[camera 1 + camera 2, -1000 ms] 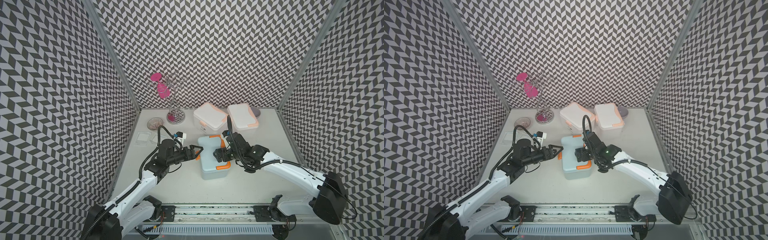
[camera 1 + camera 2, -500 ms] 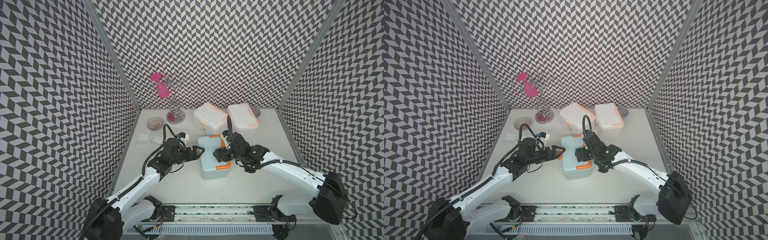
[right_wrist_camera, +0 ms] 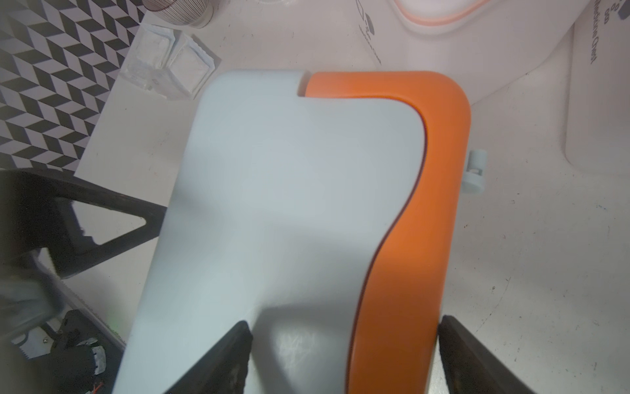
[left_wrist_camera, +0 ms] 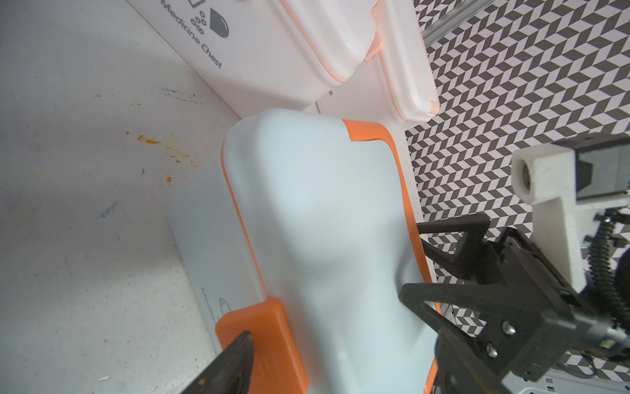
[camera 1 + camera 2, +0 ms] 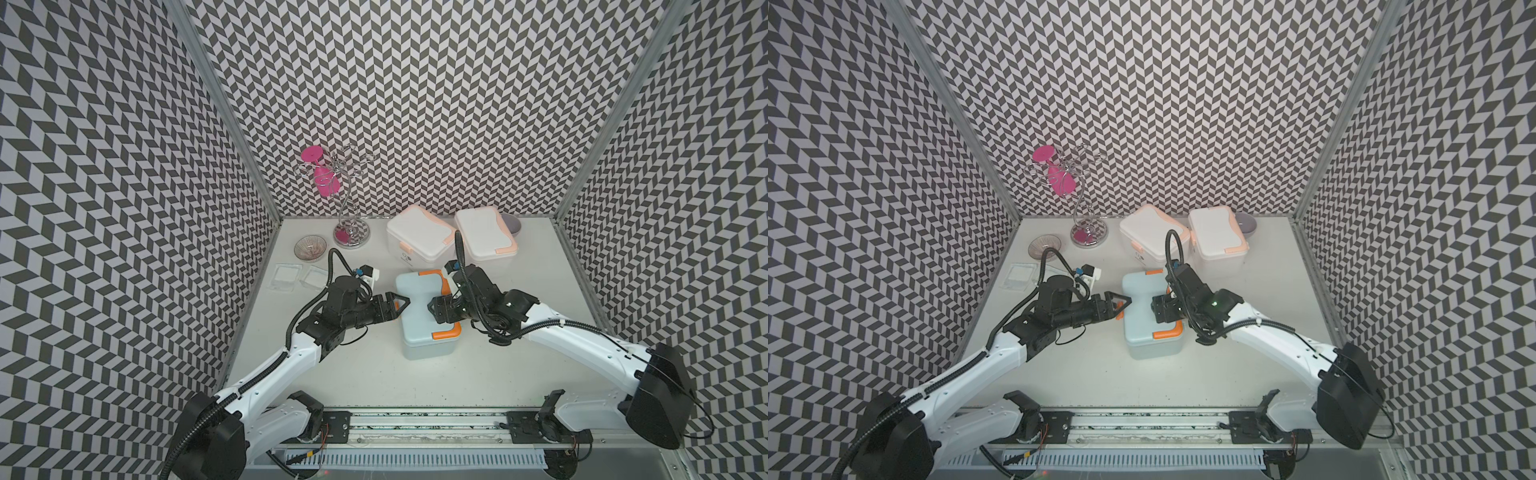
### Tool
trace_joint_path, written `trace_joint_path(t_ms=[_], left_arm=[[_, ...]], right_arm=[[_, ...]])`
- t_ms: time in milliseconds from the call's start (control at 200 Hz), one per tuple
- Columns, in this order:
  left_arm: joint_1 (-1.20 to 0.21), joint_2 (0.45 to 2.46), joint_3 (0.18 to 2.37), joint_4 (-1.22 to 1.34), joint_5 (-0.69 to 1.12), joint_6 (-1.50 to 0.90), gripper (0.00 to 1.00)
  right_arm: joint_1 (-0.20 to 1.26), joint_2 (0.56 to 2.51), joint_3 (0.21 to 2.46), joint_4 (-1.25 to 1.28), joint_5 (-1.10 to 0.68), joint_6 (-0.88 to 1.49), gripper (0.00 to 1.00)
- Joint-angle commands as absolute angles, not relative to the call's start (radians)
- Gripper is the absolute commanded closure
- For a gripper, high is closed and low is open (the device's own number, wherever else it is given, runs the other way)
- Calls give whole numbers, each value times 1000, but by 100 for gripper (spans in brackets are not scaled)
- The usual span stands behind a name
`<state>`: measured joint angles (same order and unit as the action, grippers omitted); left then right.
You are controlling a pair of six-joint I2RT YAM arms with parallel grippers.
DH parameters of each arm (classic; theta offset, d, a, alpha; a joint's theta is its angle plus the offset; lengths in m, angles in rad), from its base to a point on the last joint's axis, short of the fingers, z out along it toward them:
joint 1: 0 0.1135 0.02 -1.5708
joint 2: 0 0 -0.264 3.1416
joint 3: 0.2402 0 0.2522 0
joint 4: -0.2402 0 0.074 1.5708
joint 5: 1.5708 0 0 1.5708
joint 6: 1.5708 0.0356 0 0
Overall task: Open first aid kits and take out gauze
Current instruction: Fasten the fastener of the first aid kit.
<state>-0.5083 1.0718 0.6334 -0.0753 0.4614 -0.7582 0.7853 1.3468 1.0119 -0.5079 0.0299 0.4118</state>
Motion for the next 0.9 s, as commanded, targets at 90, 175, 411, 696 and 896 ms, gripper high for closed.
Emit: trace_joint_path(t_ms=[90, 175, 411, 696, 896], left_arm=[[-512, 1078, 628, -41, 477, -764, 19], [-512, 1081, 622, -33, 481, -767, 19], [-518, 1098, 612, -4, 495, -778, 19], [-535, 1116, 606, 24, 503, -790, 20], [-556, 1130, 609, 48, 509, -802, 20]], right_arm=[[790, 1347, 989, -527, 28, 409, 20], [790, 1348, 989, -525, 21, 407, 21], [789, 1347, 988, -517, 1, 406, 22], [790, 1350, 986, -510, -10, 407, 22], [790, 1354, 985, -500, -21, 407, 22]])
